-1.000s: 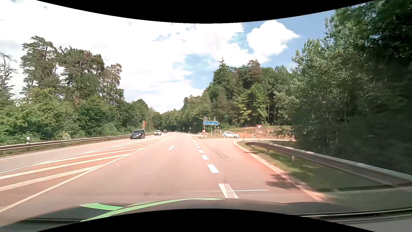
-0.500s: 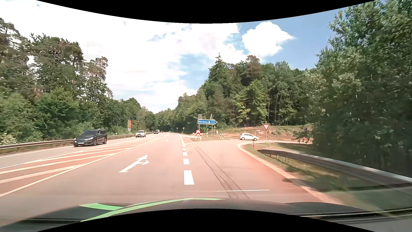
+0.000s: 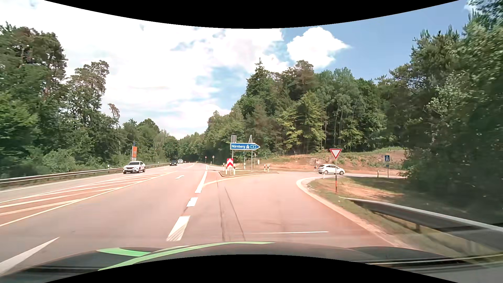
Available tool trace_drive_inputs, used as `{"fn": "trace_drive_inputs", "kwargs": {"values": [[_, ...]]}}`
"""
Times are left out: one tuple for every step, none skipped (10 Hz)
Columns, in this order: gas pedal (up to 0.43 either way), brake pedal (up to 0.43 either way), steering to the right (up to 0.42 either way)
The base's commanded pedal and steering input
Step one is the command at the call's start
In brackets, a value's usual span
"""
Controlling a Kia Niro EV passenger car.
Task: Follow the waypoints while adhering to traffic rules and regulations
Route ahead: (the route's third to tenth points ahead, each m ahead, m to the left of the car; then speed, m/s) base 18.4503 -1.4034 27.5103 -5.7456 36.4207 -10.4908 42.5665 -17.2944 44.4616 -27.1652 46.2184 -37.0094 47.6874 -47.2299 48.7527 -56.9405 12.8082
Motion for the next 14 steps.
{"fn": "trace_drive_inputs", "kwargs": {"values": [[0.0, 0.189, 0.047], [0.0, 0.177, 0.05], [0.0, 0.177, 0.051], [0.0, 0.171, 0.054], [0.0, 0.171, 0.057], [0.0, 0.165, 0.063], [0.0, 0.165, 0.066], [0.0, 0.165, 0.067], [0.0, 0.165, 0.067], [0.0, 0.165, 0.07], [0.0, 0.165, 0.076], [0.0, 0.165, 0.083], [0.0, 0.159, 0.089], [0.0, 0.159, 0.096]]}}
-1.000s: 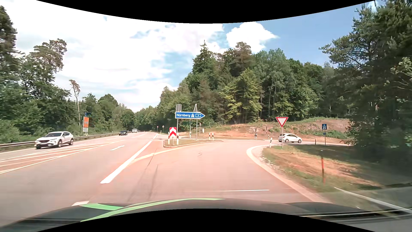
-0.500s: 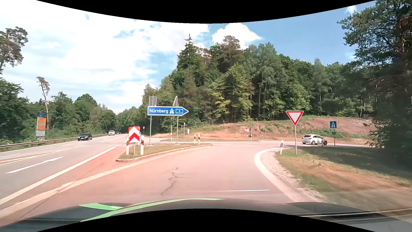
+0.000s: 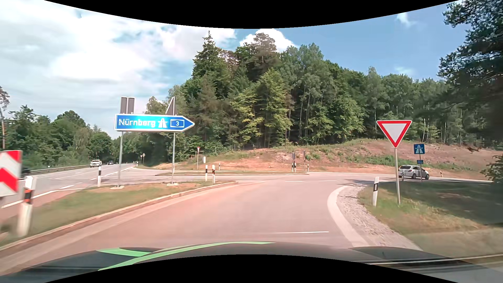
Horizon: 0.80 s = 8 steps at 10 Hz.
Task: Follow the waypoints while adhering to traffic rules and regulations
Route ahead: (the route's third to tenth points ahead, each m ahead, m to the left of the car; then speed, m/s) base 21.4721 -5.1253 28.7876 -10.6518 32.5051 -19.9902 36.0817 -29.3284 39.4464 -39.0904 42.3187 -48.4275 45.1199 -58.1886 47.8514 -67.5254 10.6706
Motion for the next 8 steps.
{"fn": "trace_drive_inputs", "kwargs": {"values": [[0.0, 0.159, 0.101], [0.0, 0.152, 0.107], [0.0, 0.152, 0.113], [0.0, 0.152, 0.121], [0.0, 0.14, 0.133], [0.0, 0.061, 0.146], [0.0, 0.0, 0.156], [0.0, 0.0, 0.16]]}}
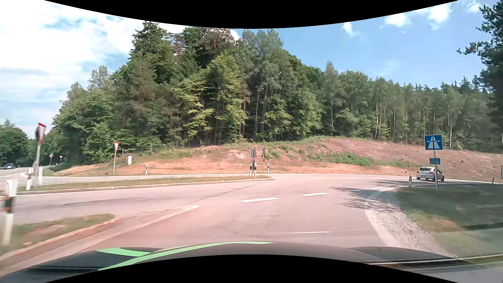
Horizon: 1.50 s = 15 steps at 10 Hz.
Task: Follow the waypoints while adhering to traffic rules and regulations
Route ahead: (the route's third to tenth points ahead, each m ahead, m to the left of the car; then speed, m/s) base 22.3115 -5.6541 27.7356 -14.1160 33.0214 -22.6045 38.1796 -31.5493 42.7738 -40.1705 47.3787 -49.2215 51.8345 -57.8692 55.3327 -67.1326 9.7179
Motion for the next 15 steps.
{"fn": "trace_drive_inputs", "kwargs": {"values": [[0.0, 0.0, 0.166], [0.0, 0.0, 0.169], [0.0, 0.0, 0.174], [0.0, 0.0, 0.18], [0.047, 0.0, 0.186], [0.098, 0.0, 0.192], [0.098, 0.0, 0.196], [0.098, 0.0, 0.199], [0.098, 0.0, 0.2], [0.098, 0.0, 0.2], [0.13, 0.0, 0.2], [0.15, 0.0, 0.199], [0.177, 0.0, 0.196], [0.177, 0.0, 0.192], [0.197, 0.0, 0.185]]}}
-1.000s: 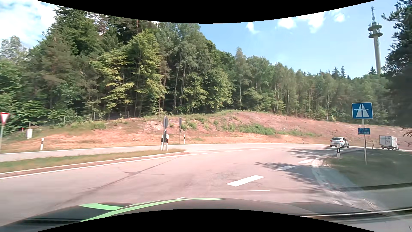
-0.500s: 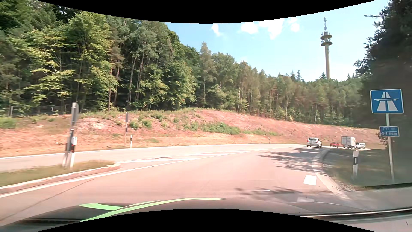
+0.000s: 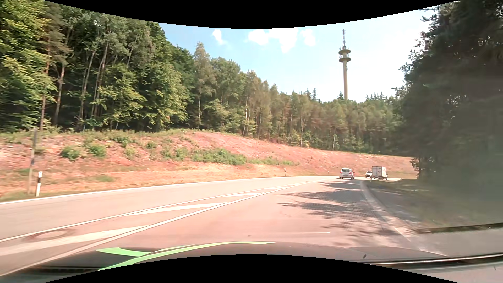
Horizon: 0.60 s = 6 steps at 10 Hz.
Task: Follow the waypoints while adhering to traffic rules and regulations
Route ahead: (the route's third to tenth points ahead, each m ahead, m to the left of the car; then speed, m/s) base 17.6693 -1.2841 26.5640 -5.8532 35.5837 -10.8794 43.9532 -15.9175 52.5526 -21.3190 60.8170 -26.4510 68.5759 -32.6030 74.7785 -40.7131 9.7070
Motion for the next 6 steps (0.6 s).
{"fn": "trace_drive_inputs", "kwargs": {"values": [[0.248, 0.0, 0.178], [0.248, 0.0, 0.171], [0.26, 0.0, 0.167], [0.26, 0.0, 0.163], [0.26, 0.0, 0.154], [0.26, 0.0, 0.143]]}}
